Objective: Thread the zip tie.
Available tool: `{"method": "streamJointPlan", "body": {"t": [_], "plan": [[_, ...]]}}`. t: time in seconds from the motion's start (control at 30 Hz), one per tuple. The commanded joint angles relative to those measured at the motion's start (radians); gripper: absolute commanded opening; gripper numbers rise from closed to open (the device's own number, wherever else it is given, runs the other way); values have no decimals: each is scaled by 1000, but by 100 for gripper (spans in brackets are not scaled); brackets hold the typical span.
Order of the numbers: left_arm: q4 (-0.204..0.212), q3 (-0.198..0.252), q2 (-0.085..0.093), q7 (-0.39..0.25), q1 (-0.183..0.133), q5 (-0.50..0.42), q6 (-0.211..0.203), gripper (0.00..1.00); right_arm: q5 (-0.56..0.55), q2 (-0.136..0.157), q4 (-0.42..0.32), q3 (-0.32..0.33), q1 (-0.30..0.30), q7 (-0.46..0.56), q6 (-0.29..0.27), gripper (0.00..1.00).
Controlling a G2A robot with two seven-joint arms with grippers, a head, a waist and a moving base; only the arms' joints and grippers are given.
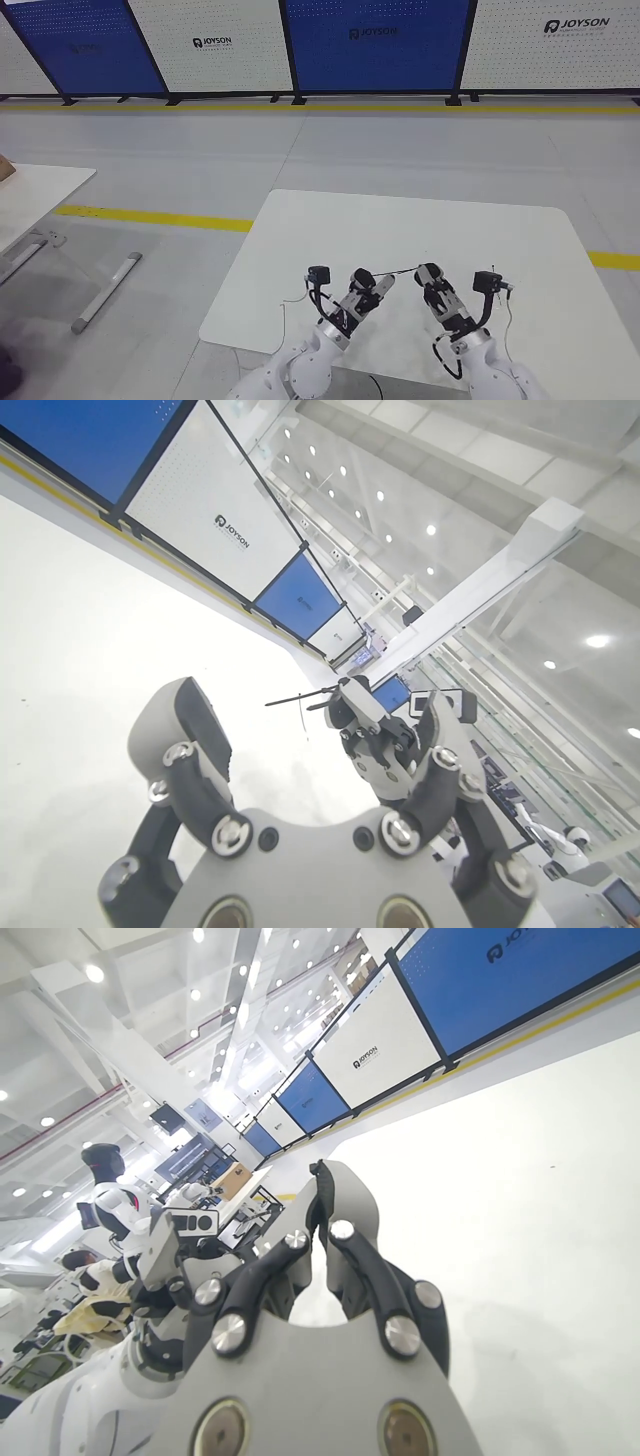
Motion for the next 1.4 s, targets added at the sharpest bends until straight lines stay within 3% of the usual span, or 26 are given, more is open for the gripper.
{"method": "streamJointPlan", "body": {"t": [0.0, 0.2, 0.4, 0.5, 0.7, 0.77, 0.8, 0.93, 1.37], "plan": [[10, 14, -4, 33, -3, 42, 18, 100, 24, -2, 5, -4, 4, -4, -4, 0], [27, 46, -21, 75, -28, 41, 33, 100, 45, -9, 20, -32, 25, 10, 17, 0], [27, 46, -21, 75, -28, 41, 33, 100, 45, -9, 20, -32, 25, 10, 17, 0], [33, 42, -22, 60, -34, 56, 54, 100, 54, -11, 17, -35, 24, 4, 25, 0], [33, 54, -27, 51, -37, 60, 24, 100, 43, -17, 21, -61, 34, 0, 34, 0], [30, 55, -28, 50, -36, 55, 13, 47, 37, -19, 24, -66, 38, -1, 39, 0], [29, 53, -28, 47, -35, 48, 8, 30, 35, -19, 25, -67, 40, -1, 40, 0], [21, 41, -26, 31, -29, 37, -4, 1, 30, -20, 28, -67, 42, -3, 45, 0], [16, 17, -28, -7, -26, -9, -23, 0, -4, -20, 29, -69, 35, -5, 3, 0]]}}
